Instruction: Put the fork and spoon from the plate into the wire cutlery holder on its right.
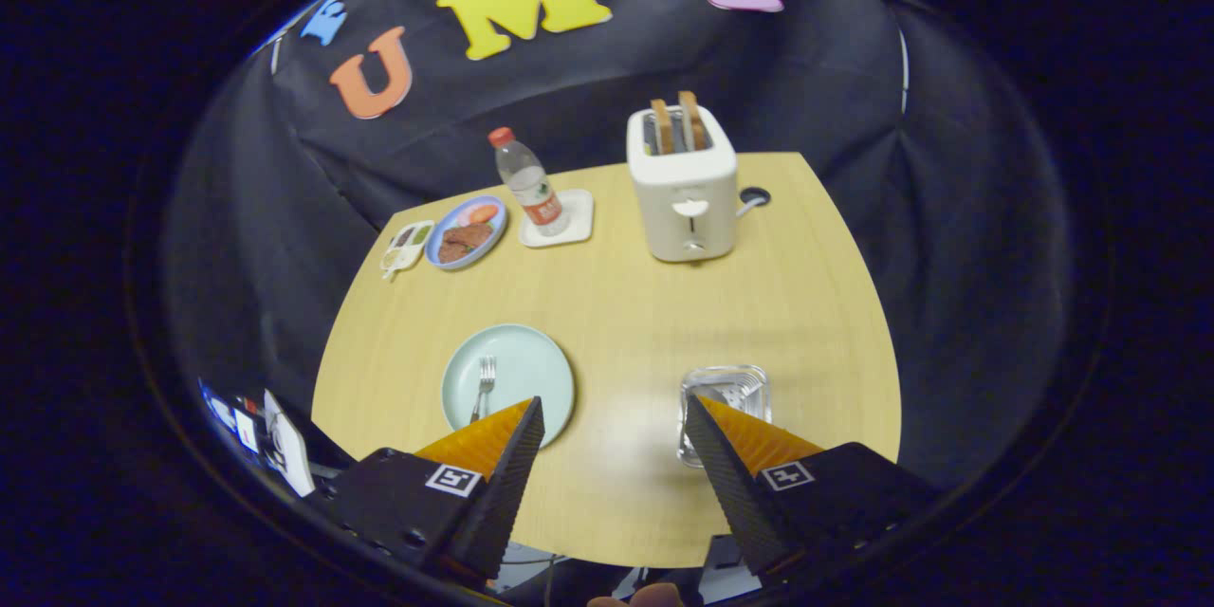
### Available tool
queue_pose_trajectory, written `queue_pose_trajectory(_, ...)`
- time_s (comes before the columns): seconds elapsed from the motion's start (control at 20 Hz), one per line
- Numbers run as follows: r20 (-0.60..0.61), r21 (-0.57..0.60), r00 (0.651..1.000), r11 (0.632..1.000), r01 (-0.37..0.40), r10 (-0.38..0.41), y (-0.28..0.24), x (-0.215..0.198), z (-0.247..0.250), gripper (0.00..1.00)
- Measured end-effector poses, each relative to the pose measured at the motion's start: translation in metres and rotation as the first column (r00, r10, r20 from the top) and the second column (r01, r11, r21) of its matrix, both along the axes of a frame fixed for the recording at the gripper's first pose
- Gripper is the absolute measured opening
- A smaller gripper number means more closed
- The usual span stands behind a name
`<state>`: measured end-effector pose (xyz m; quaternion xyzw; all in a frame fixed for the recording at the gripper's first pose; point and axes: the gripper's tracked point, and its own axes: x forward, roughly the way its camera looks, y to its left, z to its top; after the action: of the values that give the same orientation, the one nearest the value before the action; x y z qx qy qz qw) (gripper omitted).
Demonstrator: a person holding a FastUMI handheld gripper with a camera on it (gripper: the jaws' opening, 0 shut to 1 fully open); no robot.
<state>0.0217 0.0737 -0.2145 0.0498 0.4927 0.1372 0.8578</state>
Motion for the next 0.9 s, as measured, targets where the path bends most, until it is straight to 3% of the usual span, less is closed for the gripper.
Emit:
queue_pose_trajectory(0.1,0.03,-0.007,0.998,0.999,-0.049,0.049,0.037,-0.009,-0.003,0.91)
queue_pose_trajectory(0.4,0.039,-0.02,0.995,0.995,-0.096,0.097,0.127,-0.024,-0.028,0.91)
queue_pose_trajectory(0.9,0.04,-0.04,0.994,0.994,-0.1,0.101,0.2,-0.024,-0.072,0.91)
